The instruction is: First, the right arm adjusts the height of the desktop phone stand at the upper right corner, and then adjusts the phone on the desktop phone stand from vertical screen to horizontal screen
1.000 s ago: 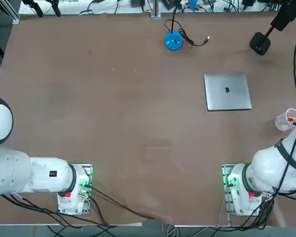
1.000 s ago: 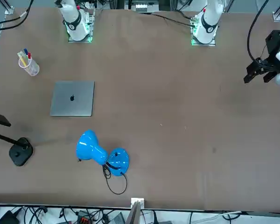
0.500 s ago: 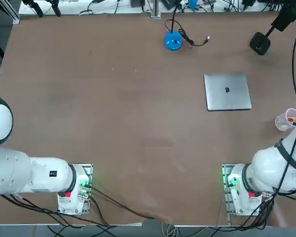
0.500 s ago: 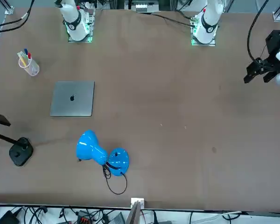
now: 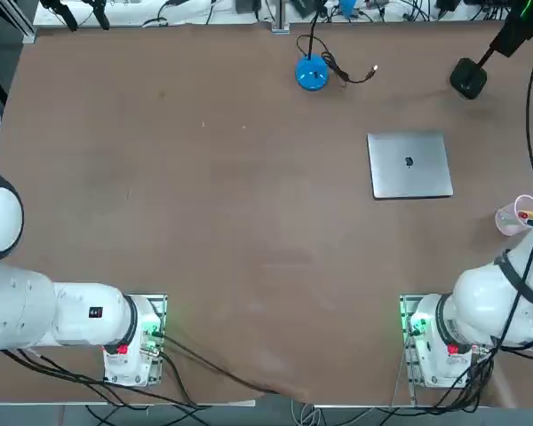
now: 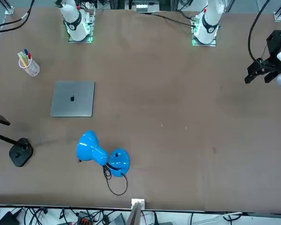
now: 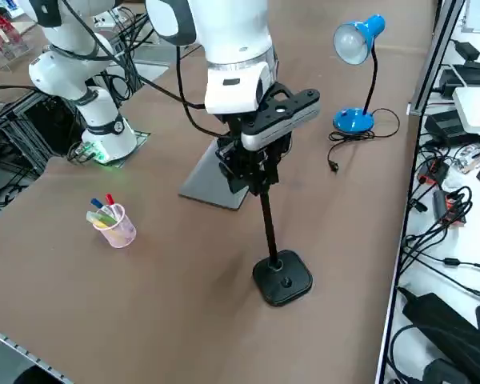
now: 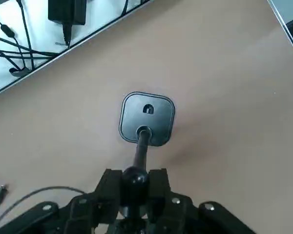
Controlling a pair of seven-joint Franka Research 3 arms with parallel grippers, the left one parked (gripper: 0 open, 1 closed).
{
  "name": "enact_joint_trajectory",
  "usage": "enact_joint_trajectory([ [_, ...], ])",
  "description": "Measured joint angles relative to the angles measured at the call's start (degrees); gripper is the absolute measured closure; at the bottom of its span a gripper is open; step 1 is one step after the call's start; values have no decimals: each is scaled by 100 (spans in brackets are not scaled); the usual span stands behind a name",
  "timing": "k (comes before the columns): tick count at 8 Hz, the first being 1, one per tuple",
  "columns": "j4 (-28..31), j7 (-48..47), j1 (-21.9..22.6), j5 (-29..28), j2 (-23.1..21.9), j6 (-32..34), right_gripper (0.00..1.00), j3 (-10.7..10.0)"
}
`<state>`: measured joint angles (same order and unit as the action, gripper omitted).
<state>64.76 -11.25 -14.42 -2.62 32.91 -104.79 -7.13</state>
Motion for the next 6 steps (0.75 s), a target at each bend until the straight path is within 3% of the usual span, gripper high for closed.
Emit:
enact_joint_trajectory([
  [6,-33,0,5,9,59,-135,70,8],
])
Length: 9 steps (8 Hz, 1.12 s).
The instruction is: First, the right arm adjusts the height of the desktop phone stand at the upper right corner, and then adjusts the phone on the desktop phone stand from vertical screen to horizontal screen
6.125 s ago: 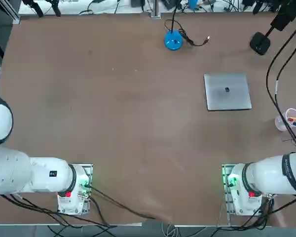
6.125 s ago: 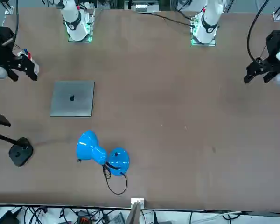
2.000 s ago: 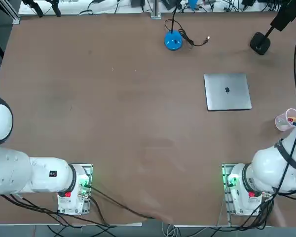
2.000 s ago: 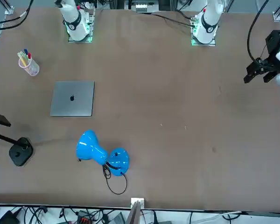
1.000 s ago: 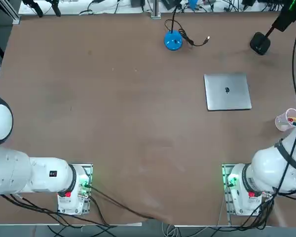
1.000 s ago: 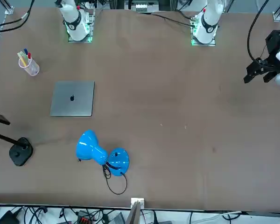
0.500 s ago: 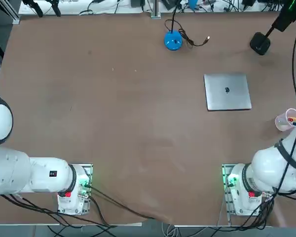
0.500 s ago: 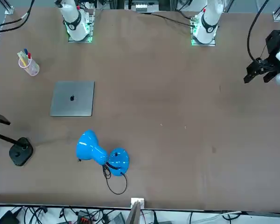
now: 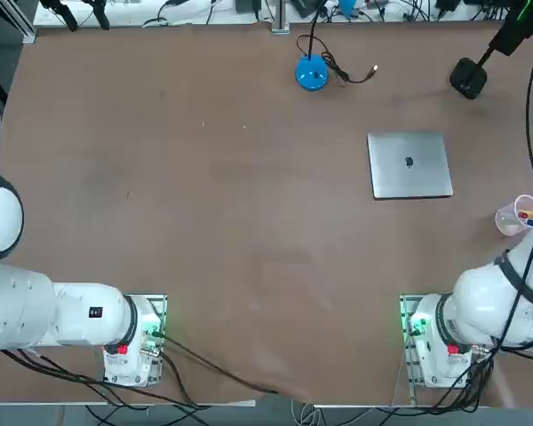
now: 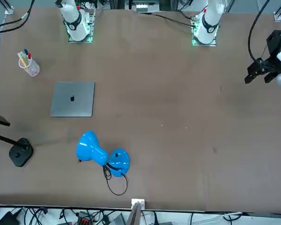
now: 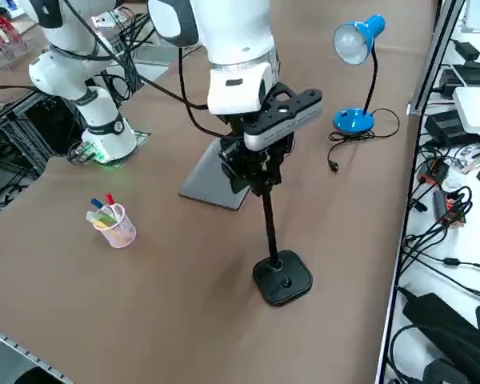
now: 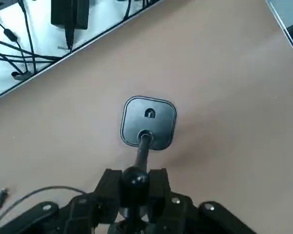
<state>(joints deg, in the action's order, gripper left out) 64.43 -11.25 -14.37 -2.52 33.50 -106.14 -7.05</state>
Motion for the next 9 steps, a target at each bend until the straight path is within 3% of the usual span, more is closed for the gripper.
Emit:
enact_joint_trajectory([
  [9,9,0,3,5,387,-158,70,0],
])
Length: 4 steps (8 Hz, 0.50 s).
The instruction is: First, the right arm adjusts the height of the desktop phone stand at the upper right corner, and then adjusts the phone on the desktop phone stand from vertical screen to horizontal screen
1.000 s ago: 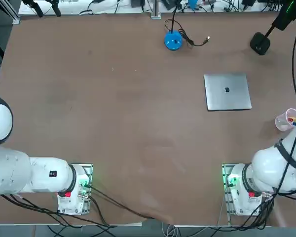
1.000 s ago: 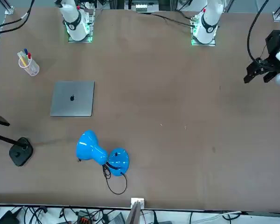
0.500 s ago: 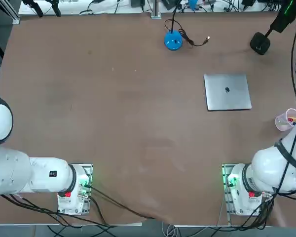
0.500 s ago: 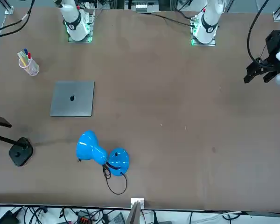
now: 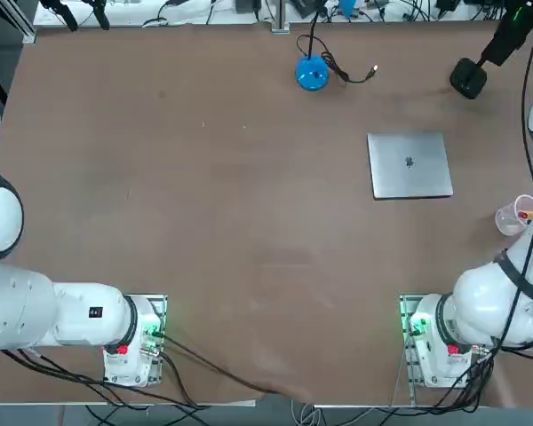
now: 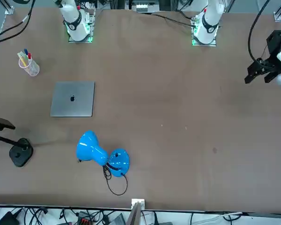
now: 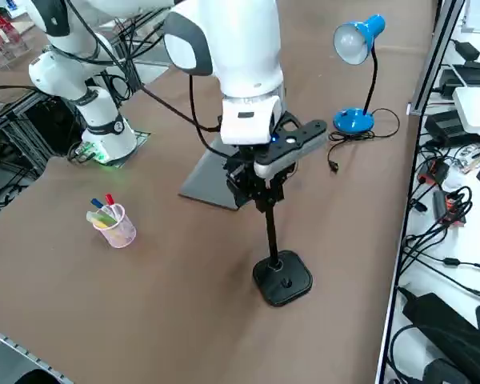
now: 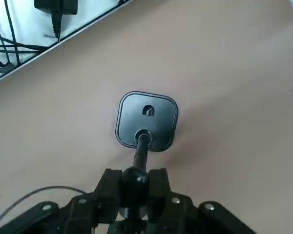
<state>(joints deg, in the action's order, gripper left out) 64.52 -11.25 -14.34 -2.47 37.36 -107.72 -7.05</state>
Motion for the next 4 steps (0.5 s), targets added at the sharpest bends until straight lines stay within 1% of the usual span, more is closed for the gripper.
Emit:
enact_joint_trajectory([
  [4,4,0,0,0,188,-110,70,0],
])
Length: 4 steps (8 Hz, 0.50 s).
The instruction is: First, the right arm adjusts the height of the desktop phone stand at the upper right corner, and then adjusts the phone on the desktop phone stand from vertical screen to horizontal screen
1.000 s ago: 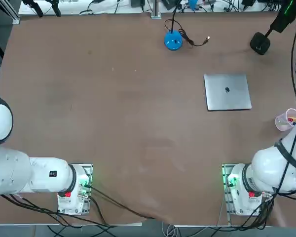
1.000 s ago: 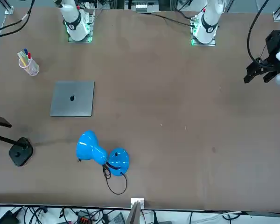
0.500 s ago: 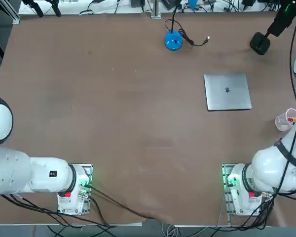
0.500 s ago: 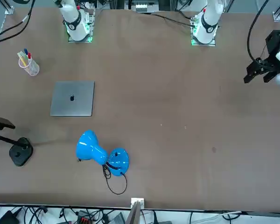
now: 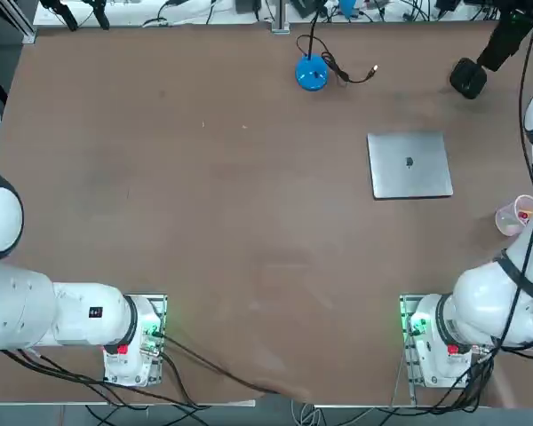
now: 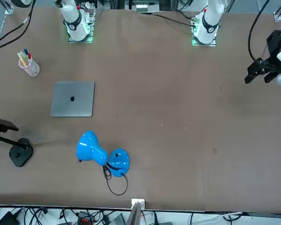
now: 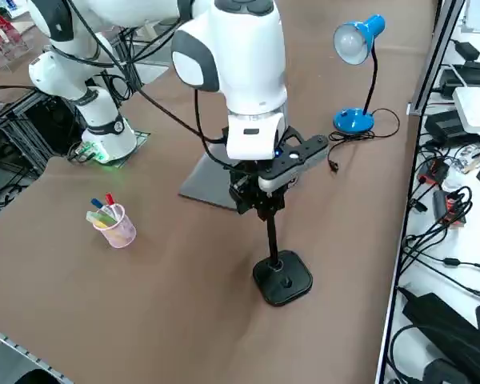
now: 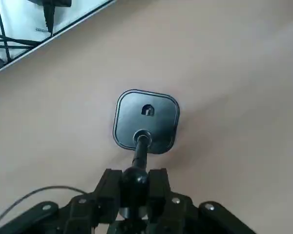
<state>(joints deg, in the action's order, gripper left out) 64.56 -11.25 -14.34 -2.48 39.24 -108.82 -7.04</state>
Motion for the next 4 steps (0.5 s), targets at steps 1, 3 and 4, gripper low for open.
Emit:
enact_joint_trajectory([
  [1,5,0,0,0,42,-14,70,0],
  [3,7,0,0,0,136,-43,70,0],
  [4,8,0,0,0,174,-57,70,0],
])
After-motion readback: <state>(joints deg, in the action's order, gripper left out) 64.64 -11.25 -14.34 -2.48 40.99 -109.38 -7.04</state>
